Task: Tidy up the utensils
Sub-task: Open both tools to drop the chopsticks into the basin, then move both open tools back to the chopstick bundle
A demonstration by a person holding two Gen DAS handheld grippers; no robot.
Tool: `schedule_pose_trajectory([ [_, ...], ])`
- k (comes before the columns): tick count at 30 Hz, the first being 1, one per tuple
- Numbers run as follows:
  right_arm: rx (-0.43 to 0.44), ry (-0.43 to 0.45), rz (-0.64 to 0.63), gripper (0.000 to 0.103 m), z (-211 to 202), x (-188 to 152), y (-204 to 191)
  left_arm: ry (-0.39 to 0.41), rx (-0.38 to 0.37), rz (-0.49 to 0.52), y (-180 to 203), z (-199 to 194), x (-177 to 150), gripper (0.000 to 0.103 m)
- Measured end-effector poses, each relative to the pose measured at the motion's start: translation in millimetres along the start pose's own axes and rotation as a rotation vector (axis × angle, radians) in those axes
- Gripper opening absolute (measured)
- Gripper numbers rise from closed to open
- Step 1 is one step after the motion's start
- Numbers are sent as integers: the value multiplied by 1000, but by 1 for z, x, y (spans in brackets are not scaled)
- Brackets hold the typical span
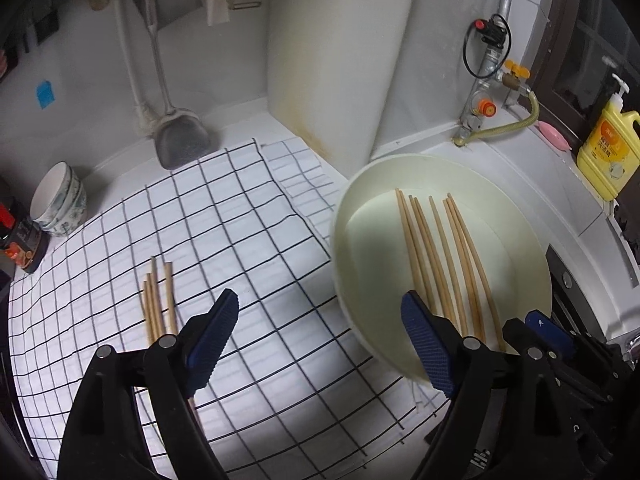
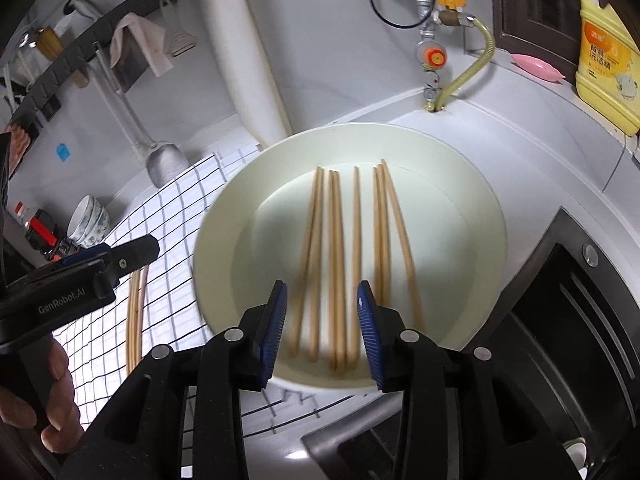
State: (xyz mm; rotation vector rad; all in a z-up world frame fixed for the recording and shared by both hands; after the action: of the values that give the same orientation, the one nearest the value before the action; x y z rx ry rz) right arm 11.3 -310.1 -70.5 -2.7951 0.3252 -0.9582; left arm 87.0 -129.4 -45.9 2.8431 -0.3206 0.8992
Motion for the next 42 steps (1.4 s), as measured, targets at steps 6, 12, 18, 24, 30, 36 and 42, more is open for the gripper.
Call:
schedule_pose_trajectory([
  [6, 24, 1, -43, 41, -4, -3, -28, 19, 20, -27, -25, -14, -6, 87],
  [12, 59, -3, -88, 47, -3, -8, -62, 24, 56, -50, -58, -26, -16, 88],
  [18, 103, -12, -134, 50, 1, -11, -96, 3, 99, -116, -109, -34, -35, 92],
  [24, 136, -53, -192, 50, 17, -21, -131, -46, 183, -185, -162, -30, -64, 92],
  [30, 158, -104, -254, 50, 43, -37, -167, -55, 224, -249, -200, -27, -84, 93],
  [36, 161, -149, -300, 50, 74, -53, -196, -74, 217, -269, -219, -14, -99, 93],
  [42, 154, -184, -329, 50, 107, -64, -220, -94, 214, -251, -232, 0, -110, 93],
])
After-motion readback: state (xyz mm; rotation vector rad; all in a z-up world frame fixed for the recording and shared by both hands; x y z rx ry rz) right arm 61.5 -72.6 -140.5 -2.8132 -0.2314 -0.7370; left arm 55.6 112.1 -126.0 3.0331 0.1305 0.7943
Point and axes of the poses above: each gripper's, at about its wrist camera, not at the fingertips, and z roughly the way its jaws point, y to its right, x to its top, the point moved 2 cm from there along z, roughly the way its jaws point
